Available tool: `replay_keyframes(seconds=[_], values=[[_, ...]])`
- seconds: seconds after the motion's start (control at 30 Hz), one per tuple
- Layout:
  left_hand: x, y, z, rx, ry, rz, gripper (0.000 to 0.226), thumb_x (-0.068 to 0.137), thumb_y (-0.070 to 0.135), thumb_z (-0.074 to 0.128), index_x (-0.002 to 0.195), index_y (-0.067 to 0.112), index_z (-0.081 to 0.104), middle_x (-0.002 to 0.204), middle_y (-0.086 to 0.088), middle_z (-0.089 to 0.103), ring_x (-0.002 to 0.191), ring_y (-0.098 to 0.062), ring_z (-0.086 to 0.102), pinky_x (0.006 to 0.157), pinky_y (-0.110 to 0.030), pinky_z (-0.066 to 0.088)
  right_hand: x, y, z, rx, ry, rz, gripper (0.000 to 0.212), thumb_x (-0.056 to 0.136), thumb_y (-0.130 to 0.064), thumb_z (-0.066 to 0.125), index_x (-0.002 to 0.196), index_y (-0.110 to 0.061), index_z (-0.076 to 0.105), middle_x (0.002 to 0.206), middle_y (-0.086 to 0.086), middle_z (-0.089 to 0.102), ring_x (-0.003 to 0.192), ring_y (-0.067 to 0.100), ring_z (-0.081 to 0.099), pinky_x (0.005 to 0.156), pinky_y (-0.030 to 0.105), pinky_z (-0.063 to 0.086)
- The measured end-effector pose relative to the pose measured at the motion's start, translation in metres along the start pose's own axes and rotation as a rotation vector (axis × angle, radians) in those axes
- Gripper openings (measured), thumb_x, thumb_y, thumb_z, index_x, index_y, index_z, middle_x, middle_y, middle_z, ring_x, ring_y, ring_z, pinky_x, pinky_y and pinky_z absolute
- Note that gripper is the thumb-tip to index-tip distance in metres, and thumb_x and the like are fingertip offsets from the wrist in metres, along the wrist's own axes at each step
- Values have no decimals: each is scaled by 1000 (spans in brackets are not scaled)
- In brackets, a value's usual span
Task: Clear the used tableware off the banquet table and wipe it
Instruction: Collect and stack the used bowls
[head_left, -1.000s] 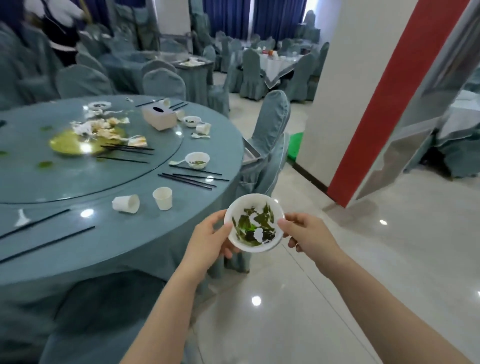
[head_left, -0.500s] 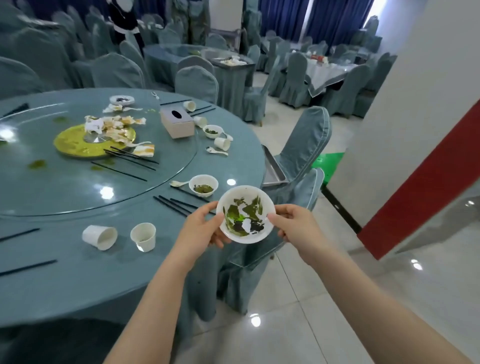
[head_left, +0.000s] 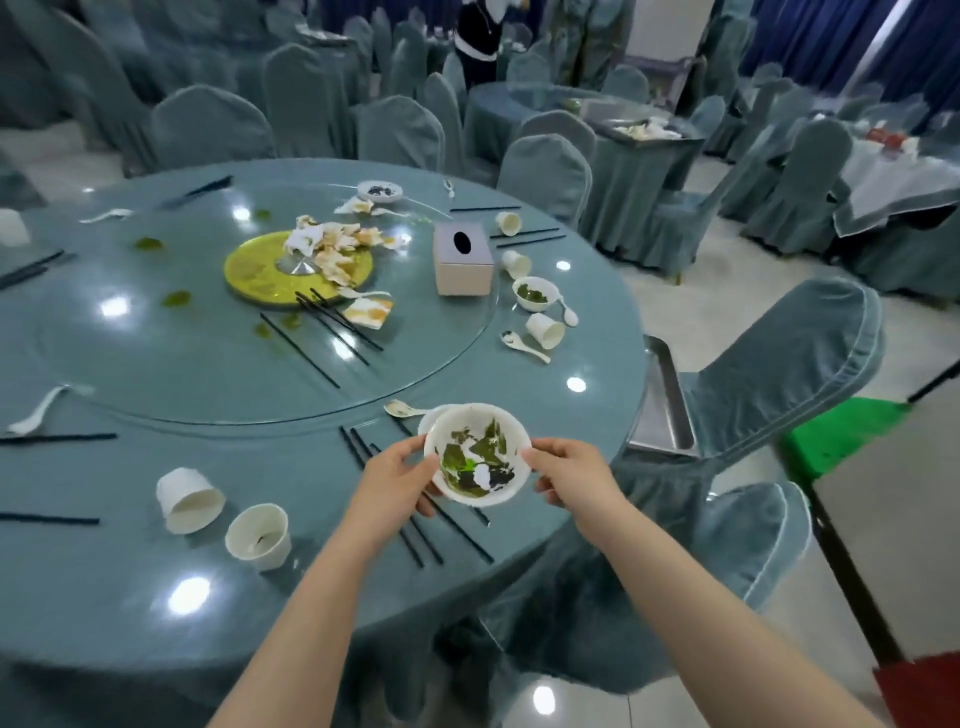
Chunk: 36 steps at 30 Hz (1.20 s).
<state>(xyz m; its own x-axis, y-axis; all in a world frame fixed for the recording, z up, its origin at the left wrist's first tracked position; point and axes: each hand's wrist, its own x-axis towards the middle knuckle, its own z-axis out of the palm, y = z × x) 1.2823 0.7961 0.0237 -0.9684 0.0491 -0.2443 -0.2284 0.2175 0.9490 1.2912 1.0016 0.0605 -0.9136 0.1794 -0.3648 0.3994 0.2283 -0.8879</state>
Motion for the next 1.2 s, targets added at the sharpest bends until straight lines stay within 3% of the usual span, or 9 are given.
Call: replay_keyframes(seconds=[0.3, 0.43, 0.6, 0.7, 0.77, 0.87, 0.97, 1.07, 1.2], values=[[84, -19, 8, 78, -29, -151, 23, 96, 29, 49, 113, 43, 51, 84, 9, 70, 58, -10, 64, 62, -26, 47, 95, 3, 14, -15, -87, 88, 12, 91, -17, 59, 87, -28, 65, 82, -1, 64, 65, 13, 47, 57, 24, 39], [110, -24, 7, 135, -111, -201, 29, 95, 28, 47, 110, 52, 46, 91, 14, 65, 63, -5, 62, 53, -15, 45, 122, 10, 25, -55, -113, 113, 15, 90, -16, 58, 93, -29, 64, 87, -4, 65, 65, 12, 47, 52, 18, 40], [134, -36, 11, 238, -194, -233, 45, 94, 24, 48, 135, 41, 43, 87, 11, 60, 65, -9, 58, 46, -10, 41, 145, 26, 35, -123, -72, 144, 21, 88, -11, 56, 87, -30, 67, 76, -8, 63, 60, 10, 48, 49, 17, 38], [140, -44, 17, 364, -227, -230, 58, 93, 28, 47, 145, 43, 27, 111, 2, 61, 101, -21, 60, 76, -25, 49, 150, 37, 41, -184, -62, 123, 24, 86, -10, 54, 96, -28, 67, 87, -2, 69, 73, 14, 56, 67, 29, 46], [144, -50, 17, 392, -206, -209, 66, 92, 28, 48, 146, 50, 17, 115, -4, 58, 111, -18, 51, 94, -32, 44, 154, 41, 44, -224, -67, 97, 30, 84, -8, 54, 103, -29, 67, 98, 3, 69, 87, 17, 58, 79, 34, 49], [147, -53, 16, 373, -147, -176, 67, 90, 23, 50, 145, 48, 21, 119, -1, 55, 107, -8, 45, 92, -30, 41, 161, 45, 46, -276, -118, 85, 40, 87, -11, 53, 119, -34, 61, 108, 0, 64, 102, 19, 57, 86, 36, 49], [148, -53, 17, 308, -106, -145, 52, 88, 13, 51, 132, 38, 41, 102, 11, 64, 96, -11, 58, 87, -34, 49, 167, 50, 53, -289, -187, 112, 38, 87, -14, 51, 114, -39, 60, 95, 6, 67, 83, 20, 58, 73, 32, 48], [144, -52, 21, 303, -58, -140, 49, 87, 7, 52, 128, 34, 50, 82, 14, 61, 79, -11, 60, 68, -22, 43, 168, 52, 56, -230, -162, 135, 36, 84, -6, 50, 111, -25, 63, 81, 0, 64, 72, 19, 55, 68, 33, 46], [131, -35, 37, 239, 18, -97, 50, 86, 9, 56, 118, 46, 50, 69, 23, 58, 62, 9, 56, 54, -11, 37, 160, 47, 35, -133, -84, 98, 34, 84, -4, 53, 108, -26, 62, 82, 1, 69, 68, 16, 59, 68, 35, 52]])
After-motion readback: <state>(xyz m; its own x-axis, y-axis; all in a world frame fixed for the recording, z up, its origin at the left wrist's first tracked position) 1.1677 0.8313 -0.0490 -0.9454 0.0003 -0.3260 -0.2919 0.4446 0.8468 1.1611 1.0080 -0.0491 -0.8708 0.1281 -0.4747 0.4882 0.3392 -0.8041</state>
